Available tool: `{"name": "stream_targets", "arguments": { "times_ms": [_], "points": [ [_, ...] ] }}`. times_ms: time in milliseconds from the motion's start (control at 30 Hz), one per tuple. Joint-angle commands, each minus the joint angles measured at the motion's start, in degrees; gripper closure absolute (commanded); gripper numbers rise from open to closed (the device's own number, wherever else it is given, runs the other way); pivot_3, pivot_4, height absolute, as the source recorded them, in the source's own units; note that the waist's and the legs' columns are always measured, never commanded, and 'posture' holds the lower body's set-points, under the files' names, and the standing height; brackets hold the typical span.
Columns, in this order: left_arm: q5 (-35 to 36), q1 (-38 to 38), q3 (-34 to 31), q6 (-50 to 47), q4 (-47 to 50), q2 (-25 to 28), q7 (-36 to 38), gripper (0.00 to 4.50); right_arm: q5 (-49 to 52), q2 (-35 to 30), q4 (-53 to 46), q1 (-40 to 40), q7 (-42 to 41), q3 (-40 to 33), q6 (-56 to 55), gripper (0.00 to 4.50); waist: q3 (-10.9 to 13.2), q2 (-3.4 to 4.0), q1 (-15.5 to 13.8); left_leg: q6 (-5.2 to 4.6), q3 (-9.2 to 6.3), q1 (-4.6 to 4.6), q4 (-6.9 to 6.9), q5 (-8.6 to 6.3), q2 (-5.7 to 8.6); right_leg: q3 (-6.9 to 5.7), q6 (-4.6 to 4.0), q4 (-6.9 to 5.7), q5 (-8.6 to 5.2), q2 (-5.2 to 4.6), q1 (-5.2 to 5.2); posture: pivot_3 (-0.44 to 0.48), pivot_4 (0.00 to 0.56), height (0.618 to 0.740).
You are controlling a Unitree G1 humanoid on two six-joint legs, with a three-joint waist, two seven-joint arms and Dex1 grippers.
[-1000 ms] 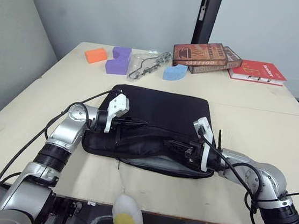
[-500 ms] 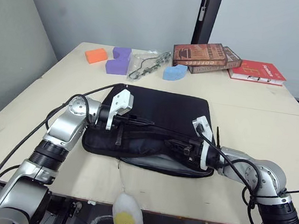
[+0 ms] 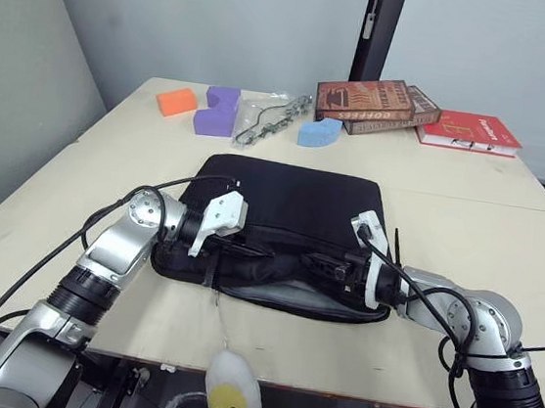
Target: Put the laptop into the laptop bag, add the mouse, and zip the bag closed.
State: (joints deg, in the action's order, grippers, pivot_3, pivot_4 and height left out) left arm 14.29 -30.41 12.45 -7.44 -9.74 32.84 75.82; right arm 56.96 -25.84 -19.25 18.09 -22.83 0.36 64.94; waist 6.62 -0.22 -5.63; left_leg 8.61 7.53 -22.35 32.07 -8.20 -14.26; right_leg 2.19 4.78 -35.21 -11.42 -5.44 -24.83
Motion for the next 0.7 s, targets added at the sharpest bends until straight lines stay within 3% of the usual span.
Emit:
{"name": "stream_targets", "arguments": {
  "times_ms": [33, 133, 167, 333, 433, 533, 700],
  "points": [
    [-0.9, -2.2, -0.8, 1.8, -8.1, -2.5, -1.8, 4.50, 1.5, -0.1, -3.3, 0.2, -2.1, -0.2, 0.2, 4.47, 0.0, 0.00, -0.1, -0.01, -0.02, -0.02, 0.04, 0.00, 0.00, -0.01, 0.00, -0.02, 0.00, 0.00, 0.00, 0.000, 0.150, 0.734],
    [-1.3, -2.8, -0.6, 2.4, -10.3, -3.0, -0.7, 4.50, 0.0, -2.0, -5.2, 0.3, -5.0, 0.2, -1.6, 4.47, 0.0, 0.00, -0.3, -0.01, -0.03, -0.01, 0.13, 0.00, 0.00, 0.00, 0.00, -0.09, 0.01, -0.01, 0.02, 0.000, 0.150, 0.734],
    [-1.3, -2.8, -0.4, 2.3, -10.6, -3.0, -0.2, 4.50, -0.5, -3.0, -6.3, 0.5, -6.6, 0.0, -2.9, 3.86, 0.0, 0.00, -0.3, -0.02, -0.04, -0.01, 0.17, 0.00, 0.00, 0.01, 0.00, -0.14, 0.01, -0.01, 0.02, 0.000, 0.150, 0.734],
    [-1.6, -2.3, 0.4, 2.0, -10.9, -2.9, 1.0, 4.50, -1.3, -7.4, -10.5, 1.5, -13.4, -1.5, -7.8, 2.25, 0.0, -0.01, -0.3, -0.10, -0.03, 0.10, 0.23, -0.05, 0.00, 0.08, 0.01, -0.26, 0.01, -0.01, 0.06, 0.000, 0.150, 0.734],
    [-2.1, -1.8, 0.9, 2.0, -11.0, -3.3, 0.8, 4.50, -4.5, -16.6, -16.4, 0.8, -27.1, 0.8, -13.4, 1.17, 0.0, 0.00, -0.5, -0.26, -0.01, 0.07, 0.27, -0.13, 0.01, 0.11, 0.01, -0.27, 0.01, -0.02, 0.04, 0.000, 0.150, 0.734],
    [-2.4, -1.8, 1.0, 2.0, -11.0, -3.7, 0.6, 4.50, -8.0, -20.5, -17.3, 1.7, -34.8, 3.8, -18.8, 0.17, 0.0, -0.02, -0.5, -0.28, -0.04, 0.09, 0.26, -0.14, -0.01, 0.07, 0.01, -0.23, 0.01, 0.00, 0.08, 0.000, 0.150, 0.734],
    [-2.8, -1.6, 1.2, 1.5, -10.7, -4.1, 0.5, 4.50, -27.2, -17.8, -8.8, 8.0, -43.5, 20.4, -34.6, 0.08, 0.0, -0.01, 0.0, -0.30, -0.02, 0.20, 0.52, -0.13, -0.02, 0.16, 0.00, -0.50, 0.01, -0.01, 0.12, 0.000, 0.150, 0.734]
  ]
}}
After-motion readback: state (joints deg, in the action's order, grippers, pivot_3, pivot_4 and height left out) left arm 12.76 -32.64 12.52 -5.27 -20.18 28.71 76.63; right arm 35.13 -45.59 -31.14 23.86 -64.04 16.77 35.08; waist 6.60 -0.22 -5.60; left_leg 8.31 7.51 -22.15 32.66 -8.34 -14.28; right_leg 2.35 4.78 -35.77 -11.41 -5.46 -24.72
